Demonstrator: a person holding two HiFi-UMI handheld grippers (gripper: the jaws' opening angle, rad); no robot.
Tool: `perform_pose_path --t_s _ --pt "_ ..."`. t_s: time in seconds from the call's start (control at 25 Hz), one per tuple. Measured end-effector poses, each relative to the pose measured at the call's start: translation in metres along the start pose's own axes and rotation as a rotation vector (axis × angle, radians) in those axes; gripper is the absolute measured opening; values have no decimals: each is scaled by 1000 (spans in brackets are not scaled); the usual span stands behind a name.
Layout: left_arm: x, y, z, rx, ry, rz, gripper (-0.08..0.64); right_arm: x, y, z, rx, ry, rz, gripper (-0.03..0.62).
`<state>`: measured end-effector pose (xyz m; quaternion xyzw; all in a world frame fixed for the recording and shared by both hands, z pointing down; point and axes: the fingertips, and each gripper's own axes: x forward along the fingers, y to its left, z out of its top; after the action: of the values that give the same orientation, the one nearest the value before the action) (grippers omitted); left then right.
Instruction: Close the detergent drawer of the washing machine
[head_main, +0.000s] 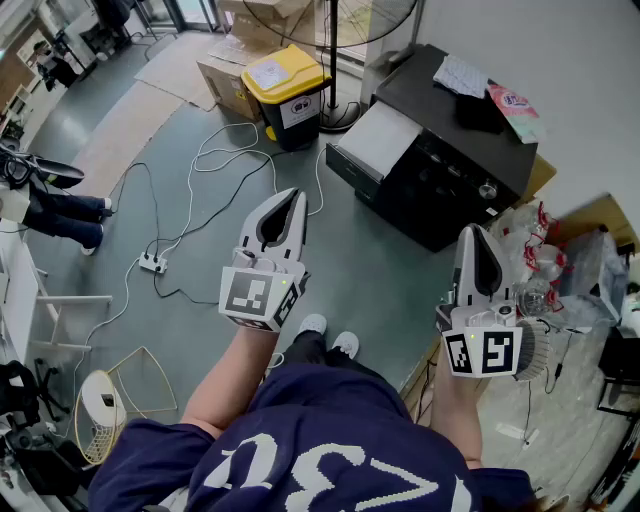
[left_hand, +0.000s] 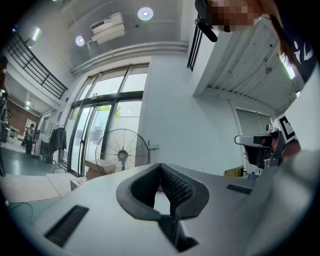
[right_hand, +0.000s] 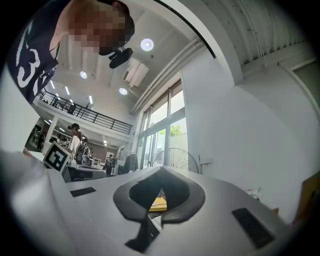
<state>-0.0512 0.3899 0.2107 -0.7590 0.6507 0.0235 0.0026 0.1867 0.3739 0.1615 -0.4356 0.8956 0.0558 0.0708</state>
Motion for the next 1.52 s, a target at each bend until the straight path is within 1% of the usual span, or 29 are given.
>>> perform_pose_path --t_s 0.12,0.28,0.4,0.68,0.92,1.28,1.52 --pt "0 -4 -3 0 -2 8 20 -3 -2 -1 4 -3 13 13" --pt "-1 -8 -4 5 -3 23 20 -5 -5 1 46 -25 46 14" --pt "-3 -9 -5 8 1 40 20 -5 -5 0 57 -25 68 15" --pt "11 2 -13 -3 23 52 20 16 -1 -10 76 -15 96 15" --pt "56 27 -18 -12 14 20 20 62 -7 -22 72 -12 86 15" --pt "159 99 -13 -11 -3 -49 20 174 -18 -35 71 -34 37 15" --pt "215 137 -18 -13 -4 -106 20 230 -25 -50 68 -31 -13 15"
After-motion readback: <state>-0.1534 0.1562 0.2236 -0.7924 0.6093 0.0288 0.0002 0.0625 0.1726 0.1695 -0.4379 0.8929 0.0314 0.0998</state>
